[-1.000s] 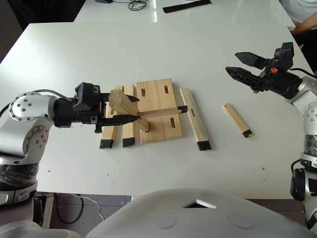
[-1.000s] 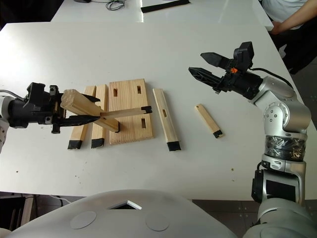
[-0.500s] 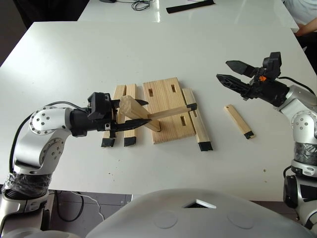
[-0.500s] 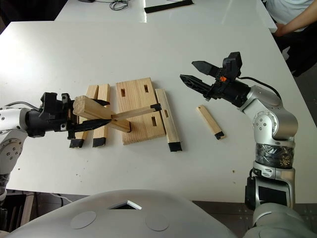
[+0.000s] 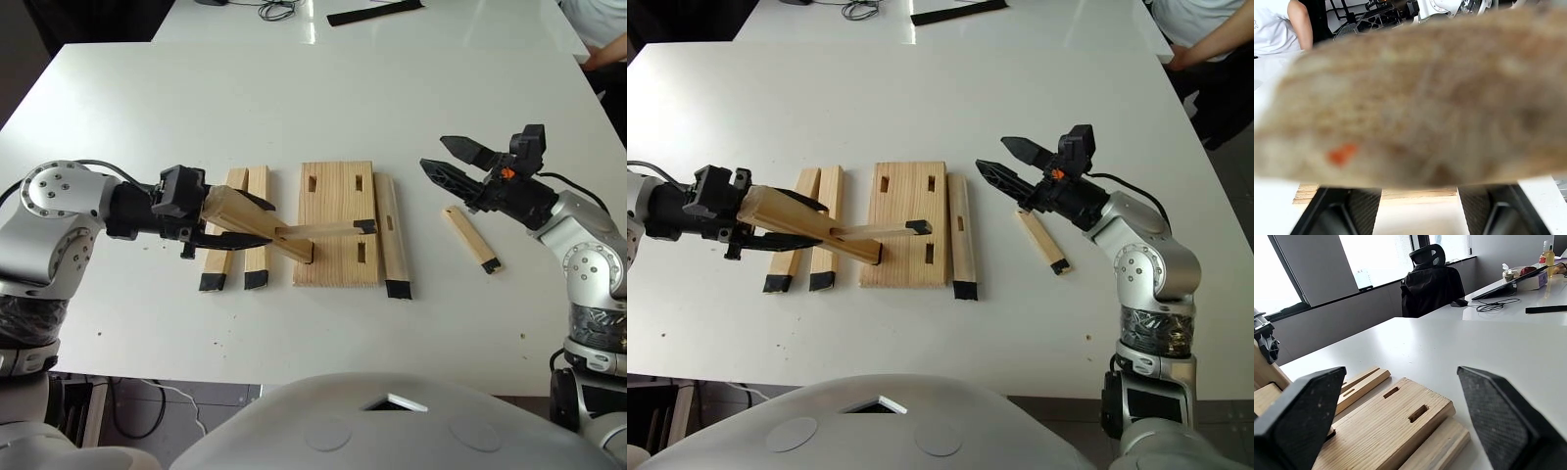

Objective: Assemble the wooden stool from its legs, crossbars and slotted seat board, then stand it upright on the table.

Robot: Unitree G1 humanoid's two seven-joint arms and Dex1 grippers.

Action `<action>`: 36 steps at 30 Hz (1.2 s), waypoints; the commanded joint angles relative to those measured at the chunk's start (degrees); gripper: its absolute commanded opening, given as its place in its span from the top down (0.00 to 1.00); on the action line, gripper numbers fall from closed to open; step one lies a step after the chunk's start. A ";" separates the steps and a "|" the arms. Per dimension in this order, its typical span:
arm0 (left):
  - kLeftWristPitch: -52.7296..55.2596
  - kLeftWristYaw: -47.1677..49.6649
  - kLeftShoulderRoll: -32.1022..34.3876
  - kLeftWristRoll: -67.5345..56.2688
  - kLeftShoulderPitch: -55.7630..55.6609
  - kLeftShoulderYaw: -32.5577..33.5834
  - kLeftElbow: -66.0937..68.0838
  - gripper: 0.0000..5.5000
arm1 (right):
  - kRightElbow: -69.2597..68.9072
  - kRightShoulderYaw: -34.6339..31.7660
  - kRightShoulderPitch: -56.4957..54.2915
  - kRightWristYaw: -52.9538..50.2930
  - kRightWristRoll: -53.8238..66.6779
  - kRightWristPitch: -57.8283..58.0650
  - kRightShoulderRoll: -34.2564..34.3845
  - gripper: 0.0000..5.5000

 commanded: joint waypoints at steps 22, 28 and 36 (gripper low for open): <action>16.40 17.45 -5.28 0.24 1.91 3.94 -11.13 0.37 | -1.12 -2.26 2.45 -3.58 1.72 -0.40 1.99 0.24; 22.78 21.07 -3.70 -6.10 2.52 10.90 -16.81 0.29 | -0.99 -3.34 4.17 -4.48 1.28 -1.07 2.46 0.24; 31.49 35.65 -4.83 -28.97 -6.29 20.00 -24.63 0.29 | 0.23 -4.06 4.02 -4.78 0.96 -1.10 2.05 0.24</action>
